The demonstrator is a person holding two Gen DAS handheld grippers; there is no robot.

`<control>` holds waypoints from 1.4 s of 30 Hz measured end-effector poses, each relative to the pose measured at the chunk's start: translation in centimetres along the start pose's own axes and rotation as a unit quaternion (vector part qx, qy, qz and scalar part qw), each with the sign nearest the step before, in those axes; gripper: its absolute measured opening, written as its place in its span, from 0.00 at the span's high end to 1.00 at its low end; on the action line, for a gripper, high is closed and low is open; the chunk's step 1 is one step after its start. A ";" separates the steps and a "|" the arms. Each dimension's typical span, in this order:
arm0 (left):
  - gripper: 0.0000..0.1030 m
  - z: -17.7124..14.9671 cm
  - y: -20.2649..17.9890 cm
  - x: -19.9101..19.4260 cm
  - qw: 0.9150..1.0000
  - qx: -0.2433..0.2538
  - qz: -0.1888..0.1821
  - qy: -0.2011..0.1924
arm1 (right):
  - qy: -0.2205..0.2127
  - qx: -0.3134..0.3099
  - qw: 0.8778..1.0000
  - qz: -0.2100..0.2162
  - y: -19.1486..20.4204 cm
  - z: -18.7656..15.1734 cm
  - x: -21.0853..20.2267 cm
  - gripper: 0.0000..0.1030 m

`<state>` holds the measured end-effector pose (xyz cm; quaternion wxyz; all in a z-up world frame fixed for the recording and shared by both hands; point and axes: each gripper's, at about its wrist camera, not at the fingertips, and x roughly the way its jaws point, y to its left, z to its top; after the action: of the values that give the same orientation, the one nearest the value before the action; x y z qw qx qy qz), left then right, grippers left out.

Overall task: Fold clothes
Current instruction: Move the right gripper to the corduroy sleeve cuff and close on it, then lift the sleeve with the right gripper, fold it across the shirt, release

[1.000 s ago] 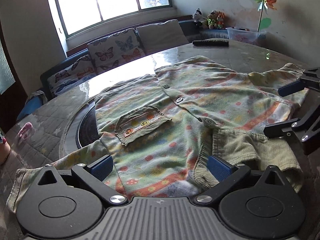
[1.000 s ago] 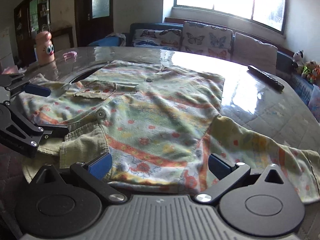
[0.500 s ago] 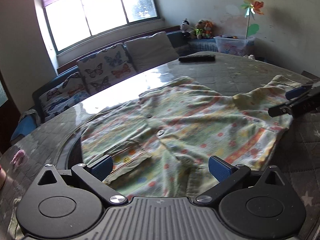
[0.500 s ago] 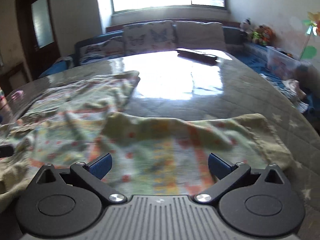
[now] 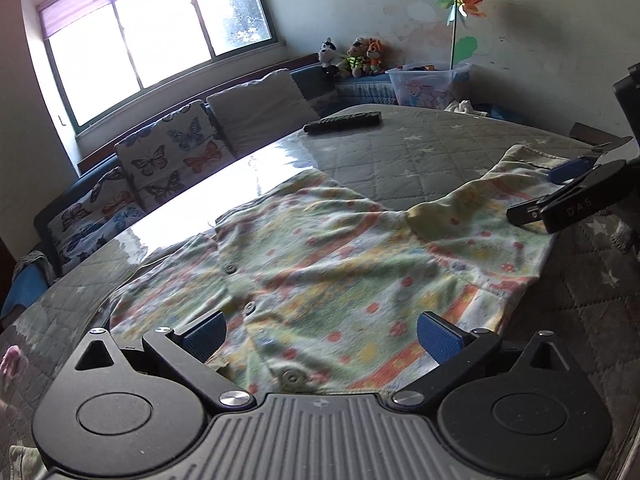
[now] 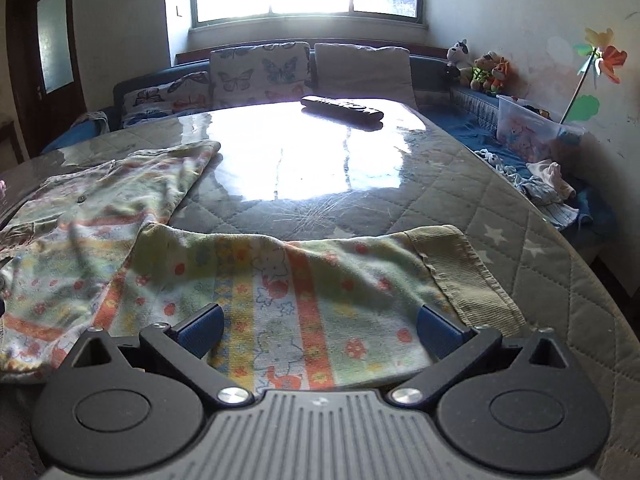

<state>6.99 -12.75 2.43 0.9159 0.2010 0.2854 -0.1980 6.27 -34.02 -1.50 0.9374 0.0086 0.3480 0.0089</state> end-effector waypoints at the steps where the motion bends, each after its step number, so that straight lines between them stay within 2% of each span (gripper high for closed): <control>1: 0.00 0.2 -0.1 0.1 1.000 -0.001 -0.002 0.000 | 0.000 0.001 1.000 -0.001 0.0 0.0 0.0 0.00; 7: 0.00 0.8 -0.9 0.6 1.000 -0.005 -0.013 0.004 | 0.008 -0.001 1.000 0.001 0.0 0.3 0.1 0.00; 11: 0.00 0.8 -1.2 0.6 1.000 -0.001 -0.017 0.006 | -0.007 0.025 1.000 0.002 -1.0 0.3 -0.9 0.00; 14: 0.00 0.7 -1.1 0.8 1.000 -0.001 -0.015 0.010 | -0.029 0.042 0.998 -0.027 -2.4 0.4 -1.9 0.00; 18: 0.00 0.6 -0.9 1.0 1.000 -0.005 -0.015 0.014 | -0.029 0.058 0.996 -0.059 -4.7 0.4 -2.2 0.01; 21: 0.00 0.5 -1.0 1.0 1.000 -0.007 -0.015 0.016 | -0.028 0.070 0.995 -0.069 -5.9 0.3 -2.1 0.05; 26: 0.00 0.3 -0.9 1.1 1.000 -0.007 -0.015 0.018 | -0.017 0.090 0.994 -0.067 -6.8 -0.3 -1.6 0.20; 29: 0.00 0.3 -0.9 1.2 1.000 -0.008 -0.015 0.020 | -0.015 0.080 0.993 -0.080 -6.4 -0.6 -1.6 0.27; 31: 0.00 0.3 -0.9 1.2 1.000 -0.007 -0.015 0.020 | -0.015 0.076 0.993 -0.088 -6.3 -0.6 -1.6 0.38; 35: 0.00 0.3 -1.0 1.2 1.000 -0.008 -0.015 0.020 | -0.016 0.082 0.992 -0.096 -6.6 -0.5 -1.7 0.54; 39: 0.00 0.4 -1.1 1.2 1.000 -0.007 -0.014 0.020 | -0.020 0.091 0.992 -0.086 -6.8 -0.5 -2.0 0.82; 42: 0.00 0.3 -0.9 1.2 1.000 -0.007 -0.011 0.022 | -0.030 0.094 0.992 -0.078 -6.6 -0.4 -2.4 0.89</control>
<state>7.55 -13.98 1.72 0.9087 0.1953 0.3090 -0.2017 4.19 -40.69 -0.39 0.9402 0.0696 0.3189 -0.0970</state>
